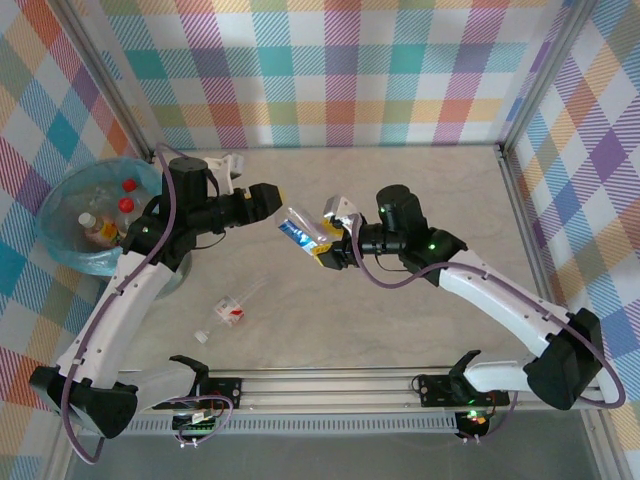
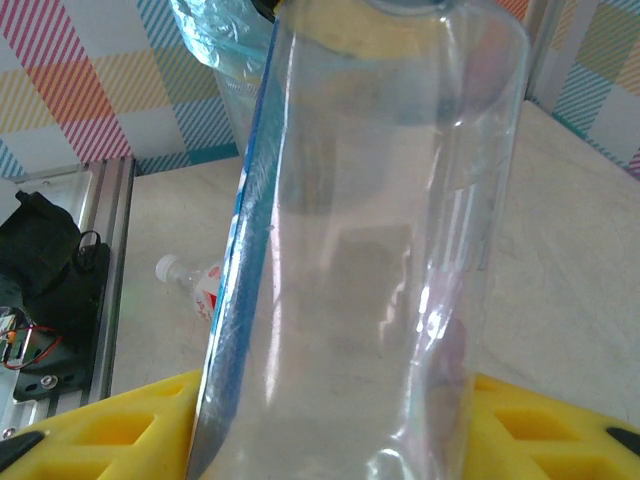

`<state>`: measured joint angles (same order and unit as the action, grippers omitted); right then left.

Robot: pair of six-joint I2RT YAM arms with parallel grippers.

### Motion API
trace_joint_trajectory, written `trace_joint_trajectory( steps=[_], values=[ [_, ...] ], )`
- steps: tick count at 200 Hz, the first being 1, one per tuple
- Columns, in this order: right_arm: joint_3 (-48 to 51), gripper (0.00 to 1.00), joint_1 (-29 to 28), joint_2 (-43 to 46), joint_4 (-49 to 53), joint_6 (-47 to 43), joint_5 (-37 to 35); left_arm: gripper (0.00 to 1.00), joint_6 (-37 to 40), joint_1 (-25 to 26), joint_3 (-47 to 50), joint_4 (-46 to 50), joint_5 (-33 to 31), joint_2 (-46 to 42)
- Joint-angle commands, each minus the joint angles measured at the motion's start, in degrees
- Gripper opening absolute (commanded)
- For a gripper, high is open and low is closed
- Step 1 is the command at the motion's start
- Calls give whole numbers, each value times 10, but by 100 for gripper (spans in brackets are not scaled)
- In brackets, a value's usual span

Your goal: Put the plastic bottles in the bin

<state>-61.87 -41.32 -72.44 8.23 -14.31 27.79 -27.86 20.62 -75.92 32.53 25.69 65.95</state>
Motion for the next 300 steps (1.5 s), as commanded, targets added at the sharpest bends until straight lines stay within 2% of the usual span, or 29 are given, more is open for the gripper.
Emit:
trace_joint_trajectory(
  steps=[1, 55, 74, 93, 107, 163, 181, 188, 196, 219, 251, 300],
  values=[
    [8, 55, -3, 12, -22, 0, 23, 61, -7, 8, -11, -31, 8, 2],
    [7, 56, -3, 6, -28, 3, 21, 30, -27, 10, -9, -58, 42, -1],
    [6, 56, -3, 2, -32, 11, 22, 30, -29, 12, -9, -60, 42, -5],
    [4, 56, -3, 0, -36, 16, 24, 43, -30, 13, -8, -60, 39, -8],
    [4, 56, -4, 0, -38, 18, 24, 44, -29, 14, -6, -59, 40, -7],
    [3, 58, -4, -3, -35, 21, 13, 24, -30, 20, -6, -64, 51, -2],
    [2, 63, -4, -3, -39, 35, 2, 17, -32, 20, -12, -63, 33, -10],
    [1, 66, -4, -4, -42, 45, -7, 11, -32, 20, -12, -64, 23, -17],
    [-2, 70, -4, -6, -46, 59, -19, 0, -30, 20, -12, -63, 1, -25],
    [-24, 84, -8, -23, -49, 107, -38, 0, -28, 20, -6, -57, -85, -53],
    [-72, 100, -43, -57, -34, 120, -64, 0, 6, 19, -36, -24, -209, -77],
    [-168, 100, -126, -124, -30, 134, -92, 0, 132, 10, -168, 75, -488, -81]
  ],
)
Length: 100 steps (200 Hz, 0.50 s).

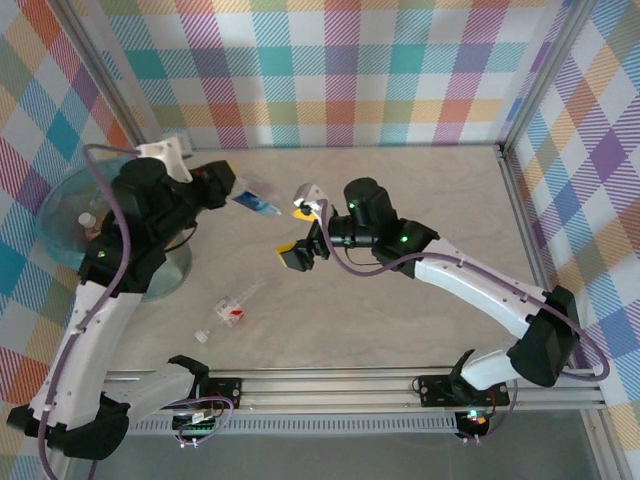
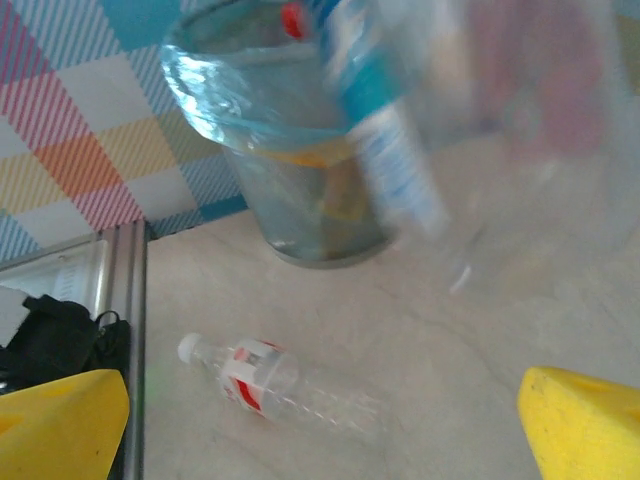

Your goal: Put the plastic bottles in the bin

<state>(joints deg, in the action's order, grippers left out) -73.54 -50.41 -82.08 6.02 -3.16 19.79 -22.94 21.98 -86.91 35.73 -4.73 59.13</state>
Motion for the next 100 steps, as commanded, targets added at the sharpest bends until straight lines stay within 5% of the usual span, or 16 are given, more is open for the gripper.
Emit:
trace_joint_trajectory(
  steps=[1, 58, 100],
  values=[
    [-53, 100, -37, -29, -8, 23, -12, 0, 86, -3, -60, 44, -189, -13],
    [-173, 100, -114, -127, -12, 44, -6, 0, 253, -39, -142, 56, -456, 28],
    [-229, 100, -140, -174, 2, 56, 11, 0, 270, -173, -160, 82, -440, 75]
  ],
)
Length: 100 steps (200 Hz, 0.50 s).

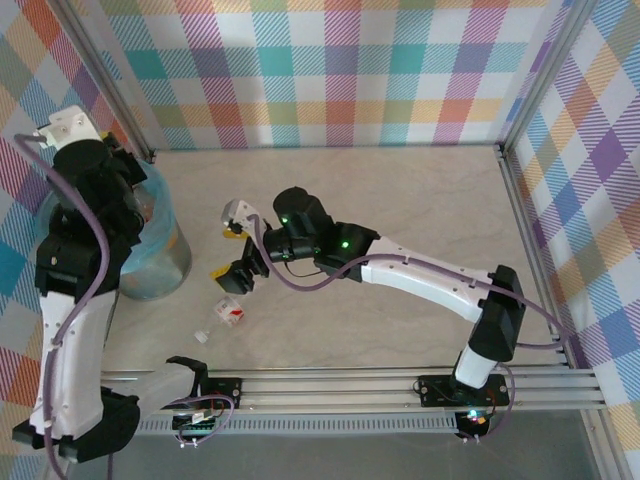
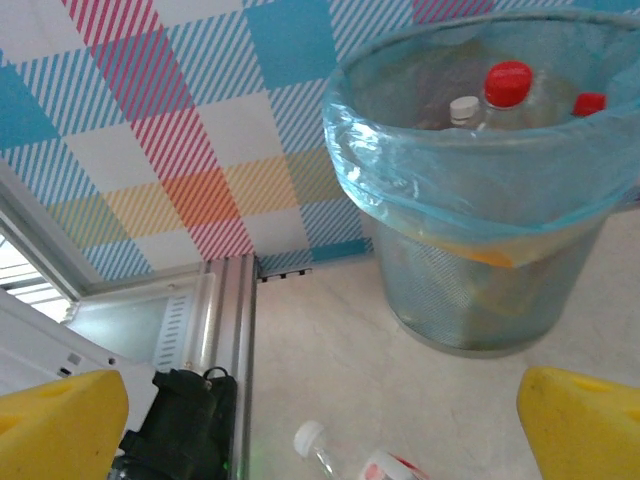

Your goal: Put the plastic bottles in the bin

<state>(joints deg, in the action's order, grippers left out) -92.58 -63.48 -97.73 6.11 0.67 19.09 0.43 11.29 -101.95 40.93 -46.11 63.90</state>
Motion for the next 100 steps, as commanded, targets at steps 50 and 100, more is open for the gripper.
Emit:
trace_joint_trajectory(
  steps=[50, 100],
  values=[
    [-71, 100, -20, -41, 54, 13, 29, 0, 37, -226, 8, 27, 69, 85],
    [-68, 100, -23, -48, 93, 12, 16, 0, 35, -320, 54, 27, 124, 128]
  ],
)
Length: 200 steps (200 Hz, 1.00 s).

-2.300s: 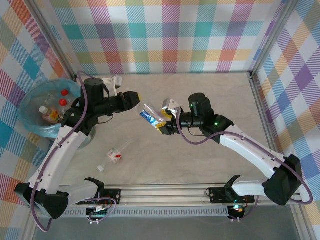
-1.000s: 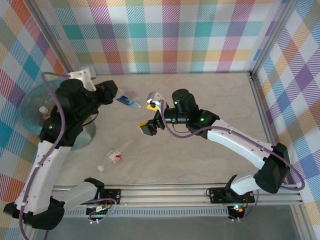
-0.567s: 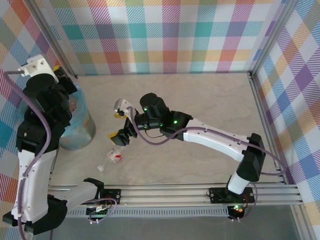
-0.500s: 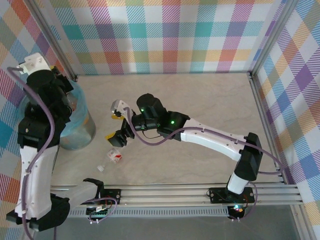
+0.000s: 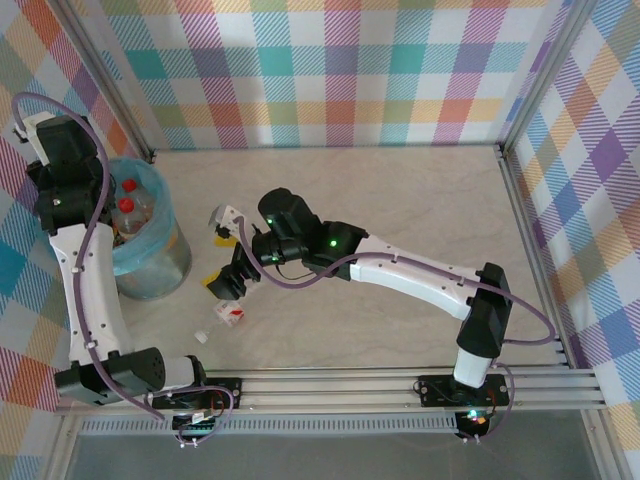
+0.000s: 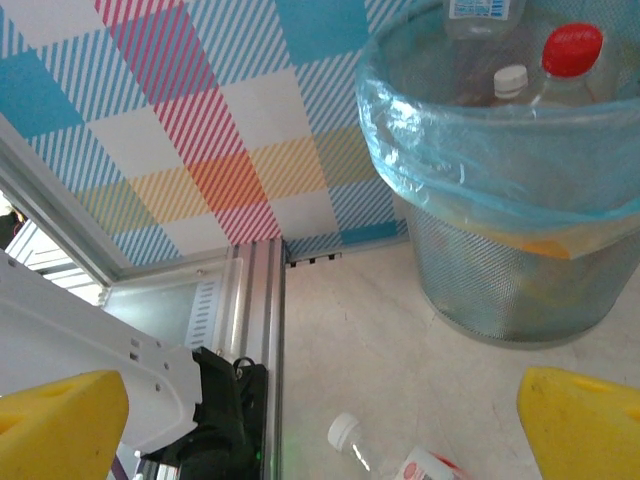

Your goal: Put the plastic bottles in the bin

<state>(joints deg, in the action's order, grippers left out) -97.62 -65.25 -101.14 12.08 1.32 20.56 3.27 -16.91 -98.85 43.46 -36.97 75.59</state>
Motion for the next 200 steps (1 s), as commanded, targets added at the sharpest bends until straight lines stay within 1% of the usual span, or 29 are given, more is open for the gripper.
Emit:
trace_joint_trajectory(
  steps=[1, 17, 45, 53, 57, 61, 69, 73, 75, 83, 92, 106, 122, 170, 200],
  values=[
    [-17, 100, -5, -14, 34, 5, 2, 0, 7, -39, 24, 1, 33, 12],
    [-16, 100, -5, -16, 48, 5, 0, 0, 12, -55, 44, -6, 35, 18],
    [-13, 100, -6, -20, 67, 4, -1, 0, 20, -55, 73, -22, 39, 19],
    [-12, 100, -6, -20, 69, 5, -2, 4, 19, -55, 74, -20, 44, 22],
    [-11, 100, -6, -20, 71, 5, -3, 9, 18, -55, 74, -19, 47, 24],
    [-10, 100, -6, -20, 72, 5, -3, 16, 18, -55, 74, -17, 49, 26],
    [-8, 100, -6, -19, 72, 6, -3, 33, 16, -55, 70, -12, 55, 29],
    [-7, 99, -6, -18, 73, 7, -4, 45, 15, -55, 68, -9, 59, 31],
    [-6, 100, -6, -18, 74, 7, -3, 50, 14, -55, 66, -7, 61, 31],
    [-5, 100, -6, -17, 73, 8, -4, 61, 9, -55, 61, -1, 67, 33],
    [-3, 100, -6, -16, 73, 8, -3, 66, 3, -55, 55, 3, 74, 33],
    [-3, 100, -6, -15, 74, 7, -4, 68, -3, -55, 47, 7, 87, 29],
    [-2, 100, -6, -16, 72, 4, -7, 69, -8, -54, 40, 15, 106, 26],
    [-4, 100, -6, -24, 69, 10, -3, 64, -22, -48, 54, 27, 148, 26],
    [-1, 100, -6, -26, 82, -6, -6, 64, -27, -35, 47, 36, 157, 26]
  ],
)
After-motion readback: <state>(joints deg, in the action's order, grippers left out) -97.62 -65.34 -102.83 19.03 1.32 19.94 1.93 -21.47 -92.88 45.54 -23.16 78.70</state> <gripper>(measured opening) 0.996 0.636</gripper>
